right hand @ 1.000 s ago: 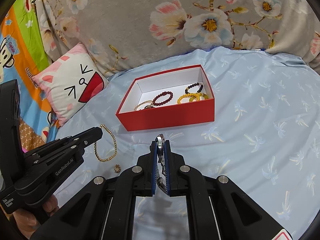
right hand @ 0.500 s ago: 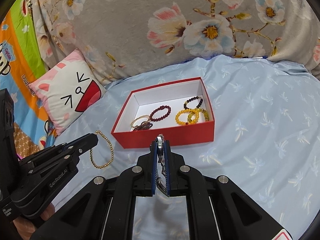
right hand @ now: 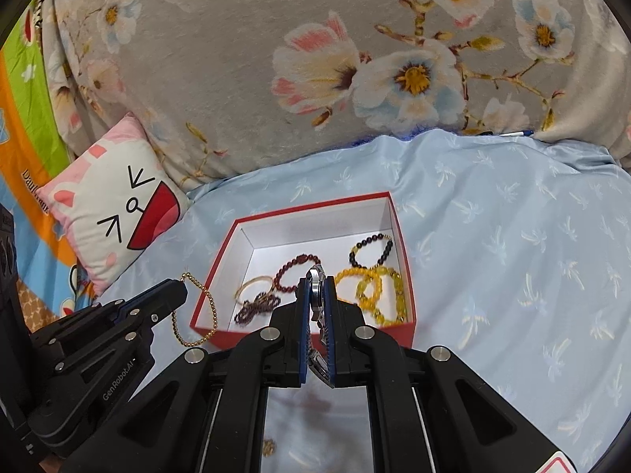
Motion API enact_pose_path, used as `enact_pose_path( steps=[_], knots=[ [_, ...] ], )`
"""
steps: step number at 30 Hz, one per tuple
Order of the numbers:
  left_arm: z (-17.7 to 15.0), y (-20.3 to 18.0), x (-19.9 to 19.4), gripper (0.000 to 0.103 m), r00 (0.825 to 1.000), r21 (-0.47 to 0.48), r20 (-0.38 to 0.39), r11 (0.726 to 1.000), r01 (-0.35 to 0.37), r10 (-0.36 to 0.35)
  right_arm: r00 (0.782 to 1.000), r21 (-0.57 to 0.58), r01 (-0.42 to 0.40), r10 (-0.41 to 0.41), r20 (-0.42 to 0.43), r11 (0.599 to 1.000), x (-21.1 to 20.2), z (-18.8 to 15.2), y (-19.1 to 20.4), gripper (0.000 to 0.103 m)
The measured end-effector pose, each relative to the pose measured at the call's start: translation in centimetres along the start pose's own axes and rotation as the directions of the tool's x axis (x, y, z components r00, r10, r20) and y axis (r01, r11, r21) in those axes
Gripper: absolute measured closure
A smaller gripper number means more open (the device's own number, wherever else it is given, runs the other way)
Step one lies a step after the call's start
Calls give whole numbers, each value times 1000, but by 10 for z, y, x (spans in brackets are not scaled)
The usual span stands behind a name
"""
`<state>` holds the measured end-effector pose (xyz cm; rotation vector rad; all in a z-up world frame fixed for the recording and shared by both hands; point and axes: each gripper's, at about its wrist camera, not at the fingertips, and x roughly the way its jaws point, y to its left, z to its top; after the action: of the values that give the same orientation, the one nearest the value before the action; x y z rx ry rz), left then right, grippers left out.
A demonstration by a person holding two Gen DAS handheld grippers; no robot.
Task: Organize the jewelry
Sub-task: 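Carry the gold chain and silver watch into the red box with both tools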
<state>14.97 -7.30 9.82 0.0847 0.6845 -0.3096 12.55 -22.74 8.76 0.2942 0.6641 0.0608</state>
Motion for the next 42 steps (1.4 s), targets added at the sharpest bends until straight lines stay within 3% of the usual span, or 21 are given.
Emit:
enact_pose_path(
  steps=[23,42],
  knots=[
    [47,5,97,100,997,13,-52,998,-54,54,996,3,49,-48,-71,999,100,43,-9,96],
    [38,13,145,99,989,9,-126,997,-76,77,987,-6,77,-77,-141,997,145,33,-13,96]
  ],
)
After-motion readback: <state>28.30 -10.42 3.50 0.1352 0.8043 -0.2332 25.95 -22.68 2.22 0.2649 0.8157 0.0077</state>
